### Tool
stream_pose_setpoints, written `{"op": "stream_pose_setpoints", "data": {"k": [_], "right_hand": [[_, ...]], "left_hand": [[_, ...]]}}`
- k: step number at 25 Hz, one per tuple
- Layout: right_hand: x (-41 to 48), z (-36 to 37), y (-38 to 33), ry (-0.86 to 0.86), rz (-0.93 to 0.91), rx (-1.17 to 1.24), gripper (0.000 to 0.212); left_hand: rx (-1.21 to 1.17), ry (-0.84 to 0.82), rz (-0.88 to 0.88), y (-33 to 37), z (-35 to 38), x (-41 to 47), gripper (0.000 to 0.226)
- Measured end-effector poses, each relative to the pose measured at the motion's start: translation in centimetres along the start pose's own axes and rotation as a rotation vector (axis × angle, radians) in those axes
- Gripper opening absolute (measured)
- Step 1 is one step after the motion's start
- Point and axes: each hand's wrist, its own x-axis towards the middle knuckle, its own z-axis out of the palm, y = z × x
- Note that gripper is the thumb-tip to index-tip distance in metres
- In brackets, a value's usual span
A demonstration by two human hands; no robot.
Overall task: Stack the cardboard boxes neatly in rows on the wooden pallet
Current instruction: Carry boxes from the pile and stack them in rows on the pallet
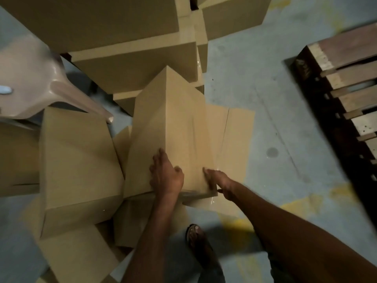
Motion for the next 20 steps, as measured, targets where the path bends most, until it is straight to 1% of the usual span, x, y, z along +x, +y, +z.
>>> {"op": "stream_pose_setpoints", "data": {"k": [2, 4, 6, 7, 9, 11, 12, 13, 15, 16, 18, 20], "right_hand": [[1.1, 0.6, -0.7, 0.002, -0.018, 0.002, 0.055], [1.3, 0.5, -1.4, -0.046, -0.018, 0.021, 0.056], [0.1, -0.5, -1.5, -0.053, -0.054, 0.036, 0.057], [-0.8, -1.2, -1.7, -0.046, -0.073, 0.054, 0.065], [-3.7, -3.3, -2.3, -0.060, -0.107, 0.065, 0.087], [-7.1, -6.3, -3.4, -0.128, -0.146, 0.073, 0.104], [-9.9, -7.7, -4.4, -0.172, -0.155, 0.086, 0.104], [-12.6, -9.1, -5.3, -0.200, -0.172, 0.078, 0.091], [-17.8, -12.8, -6.7, -0.242, -0.206, 0.037, 0.050], [-20.6, -15.0, -7.0, -0.243, -0.220, 0.015, 0.043], [-25.5, -19.0, -7.2, -0.218, -0.275, -0.026, 0.047], [-30.1, -23.0, -6.5, -0.140, -0.351, 0.001, 0.046]], "left_hand": [[-0.015, 0.021, 0.005, -0.3, 0.3, 0.3, 0.081], [-0.020, 0.069, 0.024, -0.4, -0.2, 0.4, 0.079], [-0.050, 0.148, 0.030, 0.9, -2.2, -0.6, 0.072], [-0.058, 0.173, 0.045, 2.1, -3.8, -1.2, 0.068], [-0.024, 0.175, 0.086, 5.2, -7.7, -3.0, 0.059], [0.015, 0.161, 0.101, 8.5, -11.6, -5.1, 0.055], [0.010, 0.158, 0.100, 10.1, -13.4, -6.6, 0.054], [-0.009, 0.157, 0.096, 11.7, -15.0, -8.3, 0.052], [-0.069, 0.168, 0.088, 14.6, -18.0, -12.2, 0.048], [-0.110, 0.169, 0.083, 16.0, -19.1, -14.6, 0.048], [-0.195, 0.158, 0.081, 18.1, -20.3, -18.7, 0.048], [-0.252, 0.140, 0.097, 20.0, -20.4, -22.9, 0.050]]}}
